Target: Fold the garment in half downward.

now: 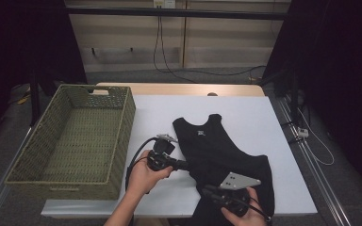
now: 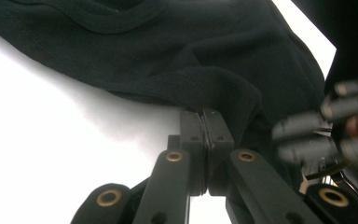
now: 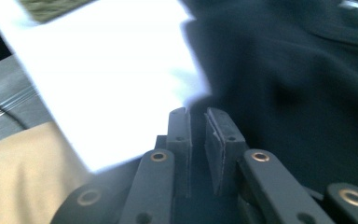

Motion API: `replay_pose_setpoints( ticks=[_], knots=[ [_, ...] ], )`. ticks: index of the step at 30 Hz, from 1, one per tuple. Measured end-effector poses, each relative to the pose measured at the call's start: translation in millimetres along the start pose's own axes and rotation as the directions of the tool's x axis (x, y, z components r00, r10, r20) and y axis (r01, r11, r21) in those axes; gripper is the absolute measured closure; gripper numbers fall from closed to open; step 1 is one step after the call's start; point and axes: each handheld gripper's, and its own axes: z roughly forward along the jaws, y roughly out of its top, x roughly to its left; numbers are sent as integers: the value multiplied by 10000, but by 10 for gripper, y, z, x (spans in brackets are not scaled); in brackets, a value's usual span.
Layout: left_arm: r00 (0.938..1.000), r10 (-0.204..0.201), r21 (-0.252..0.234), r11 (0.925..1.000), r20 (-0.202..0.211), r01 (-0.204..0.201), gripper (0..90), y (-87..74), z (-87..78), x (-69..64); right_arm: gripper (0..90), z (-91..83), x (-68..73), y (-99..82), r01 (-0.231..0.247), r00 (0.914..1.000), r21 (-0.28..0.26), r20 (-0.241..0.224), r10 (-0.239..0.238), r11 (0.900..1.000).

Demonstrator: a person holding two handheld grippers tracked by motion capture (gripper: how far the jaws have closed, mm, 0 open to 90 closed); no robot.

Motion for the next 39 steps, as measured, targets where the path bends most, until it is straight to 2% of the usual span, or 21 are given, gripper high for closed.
replay_pose_setpoints(
  ticks=[2, 4, 6, 7, 10, 12, 14, 17, 18, 19, 21, 23, 25, 27, 30, 31, 33, 35, 37, 38, 39],
  knots=[
    [9999, -5, -21, 10000, -101, 4, 892, 7, 10, -6, 701, 94, 91, 28, 347, 9994, 227, 13, -348, 9991],
    [9998, 70, -32, 10000, -178, -70, 893, 18, 12, -15, 683, 177, 132, 27, 666, 9976, 488, 154, -674, 9966],
    [9997, 97, -65, 9999, -221, -99, 893, 29, 3, -14, 643, 253, 143, 2, 924, 9934, 964, 593, -984, 9910],
    [9995, 81, -106, 9999, -306, -85, 893, 36, -3, -14, 637, 275, 136, -19, 945, 9922, 1140, 702, -1029, 9890],
    [9994, 73, -180, 9998, -339, -79, 894, 44, -21, -3, 664, 283, 80, -16, 769, 9945, 1121, 618, -842, 9907],
    [9994, 67, -195, 9998, -349, -73, 894, 46, -31, -4, 634, 284, 57, 1, 694, 9938, 1083, 792, -782, 9917],
    [9996, 96, -200, 9997, -252, -101, 894, 54, -40, -1, 637, 302, 63, 1, 1030, 9912, 1164, 714, -1118, 9879],
    [9997, 28, -274, 9996, -231, -35, 894, 67, -34, -13, 743, 341, 55, 38, 909, 9922, 1262, 739, -1008, 9878],
    [9997, 26, -305, 9995, -246, -33, 894, 69, -35, -16, 842, 366, 41, 54, 752, 9929, 1237, 823, -857, 9895],
    [9997, 58, -299, 9995, -242, -66, 894, 71, -41, -16, 891, 387, 27, 68, 723, 9930, 1250, 842, -832, 9895],
    [9996, 33, -387, 9992, -265, -43, 895, 73, -59, -21, 900, 402, -17, 110, 158, 9972, 1409, 703, -259, 9899],
    [9996, 41, -426, 9991, -279, -53, 895, 82, -85, -24, 900, 401, -21, 120, 168, 9977, 1428, 631, -261, 9896],
    [9989, 100, -445, 9989, -452, -120, 894, 101, -116, -29, 900, 393, -13, 100, -360, 9993, 1051, -56, 368, 9938],
    [9988, 68, -562, 9984, -494, -96, 895, 136, -176, -28, 900, 382, 48, 132, -461, 9965, 715, -657, 508, 9964],
    [9978, 49, -701, 9975, -660, -95, 894, 176, -266, -20, 900, 357, 204, 244, -592, 9813, 37, -1831, 589, 9982],
    [9974, -6, -744, 9972, -714, -48, 895, 183, -291, -13, 900, 354, 244, 272, -583, 9779, -116, -2020, 547, 9982],
    [9958, -21, -647, 9979, -916, -39, 895, 184, -324, 8, 900, 370, 334, 329, -768, 9605, -574, -2722, 584, 9954],
    [9933, -73, -534, 9986, -1153, 11, 895, 174, -339, 29, 900, 420, 409, 357, -739, 9539, -729, -2962, 491, 9946],
    [9894, -202, -320, 9994, -1441, 157, 895, 148, -324, 53, 900, 508, 461, 338, -916, 9456, -712, -3190, 643, 9932],
    [9877, -201, -177, 9997, -1551, 175, 894, 136, -316, 65, 877, 541, 474, 323, -825, 9501, -736, -3068, 561, 9939],
    [9856, -220, 20, 9997, -1676, 226, 894, 118, -304, 85, 796, 562, 478, 311, -669, 9572, -736, -2863, 432, 9950]
  ],
)
